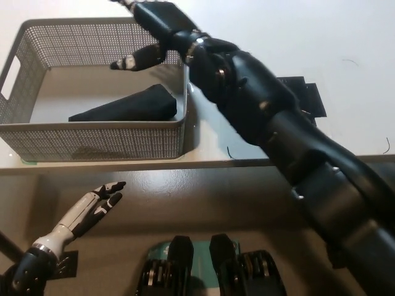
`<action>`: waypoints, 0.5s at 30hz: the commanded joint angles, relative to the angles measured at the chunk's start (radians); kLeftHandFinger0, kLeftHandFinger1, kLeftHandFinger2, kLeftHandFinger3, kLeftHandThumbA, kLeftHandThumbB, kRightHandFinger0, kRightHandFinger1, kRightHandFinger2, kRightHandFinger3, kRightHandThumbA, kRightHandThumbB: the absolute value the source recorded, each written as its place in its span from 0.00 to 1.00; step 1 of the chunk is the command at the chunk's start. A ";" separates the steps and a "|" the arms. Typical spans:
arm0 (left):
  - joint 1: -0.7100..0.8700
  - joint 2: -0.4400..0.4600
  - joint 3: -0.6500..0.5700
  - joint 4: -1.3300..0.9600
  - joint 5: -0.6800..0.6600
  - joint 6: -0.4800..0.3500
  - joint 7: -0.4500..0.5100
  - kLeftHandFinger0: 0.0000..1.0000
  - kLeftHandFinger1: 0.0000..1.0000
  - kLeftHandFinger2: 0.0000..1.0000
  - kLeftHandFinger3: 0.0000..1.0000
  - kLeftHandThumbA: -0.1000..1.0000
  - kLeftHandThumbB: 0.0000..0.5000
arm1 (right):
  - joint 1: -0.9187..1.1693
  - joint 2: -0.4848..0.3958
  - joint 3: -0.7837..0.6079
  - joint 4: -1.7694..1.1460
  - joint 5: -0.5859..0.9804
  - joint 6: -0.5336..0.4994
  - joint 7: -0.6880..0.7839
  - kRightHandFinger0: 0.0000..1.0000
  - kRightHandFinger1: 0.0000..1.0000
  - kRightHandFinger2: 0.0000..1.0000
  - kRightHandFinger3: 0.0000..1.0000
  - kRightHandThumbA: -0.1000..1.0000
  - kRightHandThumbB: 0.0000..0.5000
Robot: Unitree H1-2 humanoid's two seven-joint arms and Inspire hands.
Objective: Use the right hand to pick up the pencil case on the right hand side and put it into a grey container on the left side
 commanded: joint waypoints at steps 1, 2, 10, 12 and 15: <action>-0.007 0.030 0.015 -0.025 -0.015 -0.026 -0.006 1.00 0.94 0.89 0.87 1.00 1.00 | 0.017 -0.054 -0.022 -0.099 0.018 0.035 0.040 1.00 1.00 1.00 1.00 1.00 0.77; -0.007 0.028 0.015 -0.022 -0.014 -0.026 -0.005 1.00 0.94 0.88 0.86 1.00 1.00 | 0.036 -0.067 -0.031 -0.124 0.027 0.040 0.049 1.00 1.00 1.00 1.00 1.00 0.77; -0.002 0.028 0.015 -0.025 -0.003 -0.029 0.006 0.96 0.89 0.84 0.85 1.00 1.00 | 0.186 -0.144 -0.127 -0.346 0.093 0.048 0.067 1.00 1.00 1.00 1.00 1.00 0.77; -0.005 0.027 0.011 -0.021 0.009 -0.028 0.013 0.95 0.89 0.85 0.85 1.00 1.00 | 0.230 -0.169 -0.165 -0.414 0.124 0.043 0.075 1.00 1.00 1.00 1.00 1.00 0.73; -0.001 0.027 0.010 -0.022 0.009 -0.030 0.011 0.92 0.87 0.85 0.86 1.00 1.00 | 0.288 -0.197 -0.205 -0.519 0.153 0.072 0.105 1.00 1.00 1.00 1.00 1.00 0.67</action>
